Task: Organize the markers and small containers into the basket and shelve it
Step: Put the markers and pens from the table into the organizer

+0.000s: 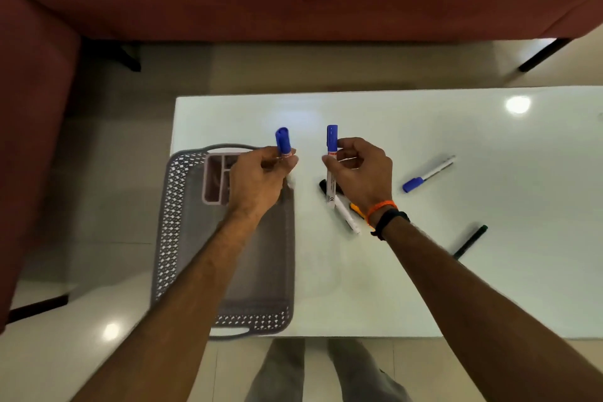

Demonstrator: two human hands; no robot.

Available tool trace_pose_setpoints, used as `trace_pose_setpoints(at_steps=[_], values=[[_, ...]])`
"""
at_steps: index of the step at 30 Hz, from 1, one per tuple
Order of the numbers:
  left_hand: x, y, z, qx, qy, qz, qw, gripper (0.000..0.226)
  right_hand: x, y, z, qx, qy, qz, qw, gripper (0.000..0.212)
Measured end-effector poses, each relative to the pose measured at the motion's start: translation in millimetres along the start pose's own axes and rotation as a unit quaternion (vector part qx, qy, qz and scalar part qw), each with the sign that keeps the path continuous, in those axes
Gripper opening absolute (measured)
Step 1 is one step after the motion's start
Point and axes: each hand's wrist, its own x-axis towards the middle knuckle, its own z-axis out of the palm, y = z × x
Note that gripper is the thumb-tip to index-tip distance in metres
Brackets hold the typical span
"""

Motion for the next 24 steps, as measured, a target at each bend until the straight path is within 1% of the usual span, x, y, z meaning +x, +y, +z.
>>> trace_pose_setpoints(at_steps=[4,6,11,13,16,19,24], values=[[-1.2,-10.5,-33.0,0.016,0.049,0.006,0.999,0.02,-6.1,-16.9,28.5,0.003,-0.004,-0.043,0.999,0.027],[1.1,-14.0,-46.1,-0.005,0.074,0.014,0.997,0.019,-5.7,-24.6,40.4,0.012,0.002,-0.063,0.998,0.028],[9.4,-18.4,-62.9,0.017,0.119,0.004,0.993,0.027,-4.0,-38.7,60.6,0.036,0.016,-0.097,0.995,0.027],[13.1,-20.2,-65.1,0.033,0.126,0.003,0.991,0.027,-3.1,-42.9,68.4,0.043,0.017,-0.109,0.993,0.028],[16.1,-24.2,-66.6,0.042,0.111,0.01,0.993,0.027,-0.1,-43.5,82.3,0.035,0.016,-0.119,0.992,0.028],[17.3,-27.5,-66.0,0.053,0.096,0.018,0.994,0.028,2.9,-37.7,91.4,0.0,-0.003,-0.118,0.993,0.027],[18.1,-28.2,-66.2,0.051,0.091,0.015,0.994,0.027,11.7,-20.3,100.5,-0.149,-0.065,-0.086,0.983,0.027]])
